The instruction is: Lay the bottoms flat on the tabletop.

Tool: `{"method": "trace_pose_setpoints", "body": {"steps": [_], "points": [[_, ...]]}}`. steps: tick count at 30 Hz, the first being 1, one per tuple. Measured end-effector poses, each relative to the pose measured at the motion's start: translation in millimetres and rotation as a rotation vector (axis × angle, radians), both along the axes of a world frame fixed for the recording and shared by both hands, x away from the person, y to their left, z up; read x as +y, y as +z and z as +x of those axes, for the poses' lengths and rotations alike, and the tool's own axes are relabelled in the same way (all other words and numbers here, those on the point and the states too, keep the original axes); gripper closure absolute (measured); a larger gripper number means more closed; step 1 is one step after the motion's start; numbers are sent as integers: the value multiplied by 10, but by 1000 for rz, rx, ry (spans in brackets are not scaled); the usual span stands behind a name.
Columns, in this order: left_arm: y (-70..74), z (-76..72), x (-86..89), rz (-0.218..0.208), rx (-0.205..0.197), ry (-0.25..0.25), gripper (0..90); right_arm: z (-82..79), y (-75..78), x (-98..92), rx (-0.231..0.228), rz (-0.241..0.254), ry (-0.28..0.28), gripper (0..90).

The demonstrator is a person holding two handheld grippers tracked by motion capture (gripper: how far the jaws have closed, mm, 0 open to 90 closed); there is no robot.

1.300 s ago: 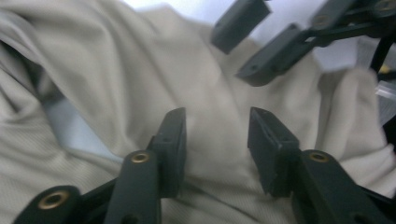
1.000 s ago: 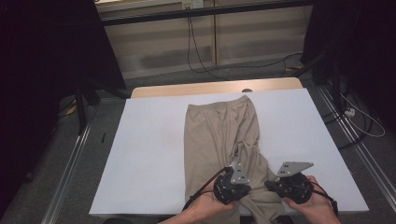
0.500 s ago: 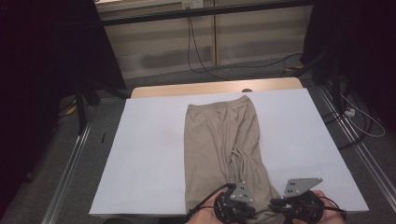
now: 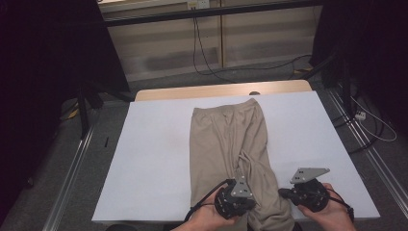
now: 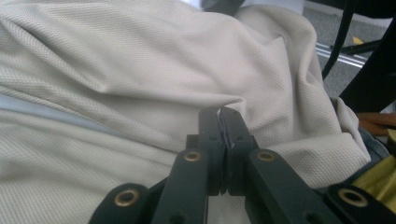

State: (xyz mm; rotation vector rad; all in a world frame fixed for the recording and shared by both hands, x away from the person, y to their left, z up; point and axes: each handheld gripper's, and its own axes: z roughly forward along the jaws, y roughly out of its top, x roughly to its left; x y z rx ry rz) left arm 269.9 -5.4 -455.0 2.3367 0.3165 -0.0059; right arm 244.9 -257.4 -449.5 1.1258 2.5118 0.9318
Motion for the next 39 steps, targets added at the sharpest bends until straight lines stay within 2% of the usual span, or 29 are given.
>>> {"method": "trace_pose_setpoints", "body": {"steps": [2,5,6,10,12,13,15,17,19,21,22,25,27,28,30,31,32,33,34,35,39], "points": [[4,-6,10,4,7,-6,893,-81,11,-37,2,-13,16,900],[2,-60,3,-8,47,-14,894,-199,28,-101,-4,-28,41,900],[7,-87,-6,-7,43,-28,894,-231,40,-122,-1,-27,47,900],[13,-161,-66,-37,78,-39,894,-261,107,-229,-23,-26,7,900],[1,-189,-97,-28,71,-57,893,-243,116,-316,-17,-20,-16,900],[-6,-201,-103,-21,78,-63,893,-243,111,-350,-1,-22,-16,900],[-19,-224,-100,-11,78,-75,893,-273,99,-394,-1,-33,-16,900],[-8,-226,-82,-14,95,-77,891,-309,109,-422,6,-28,-10,900],[27,-200,-46,-22,98,-69,882,-313,149,-454,-6,7,-32,894],[62,-158,5,-40,91,-45,844,-274,182,-477,-29,38,-73,804],[78,-119,37,-43,72,-34,815,-233,189,-477,-37,43,-87,779],[70,-11,79,-66,50,29,737,-33,165,-429,-51,63,-129,697],[30,25,52,-39,0,21,672,129,127,-374,-46,49,-168,633],[1,26,22,-21,-25,14,640,207,102,-349,-43,50,-168,623],[-41,11,-34,-28,-44,14,615,334,60,-322,-39,39,-195,596],[-31,-6,-60,-14,-59,19,620,378,38,-317,-33,42,-193,614],[-14,-26,-78,11,-83,18,691,397,13,-297,-23,41,-191,688],[-14,-33,-89,12,-86,9,812,398,-14,-279,-17,22,-179,750],[-14,-29,-89,12,-70,13,889,378,-23,-265,-36,10,-179,847],[-13,-27,-85,9,-58,20,900,365,-15,-271,-21,22,-163,900],[2,-63,-41,14,-32,6,900,300,1,-333,-39,-1,-171,900]]}}
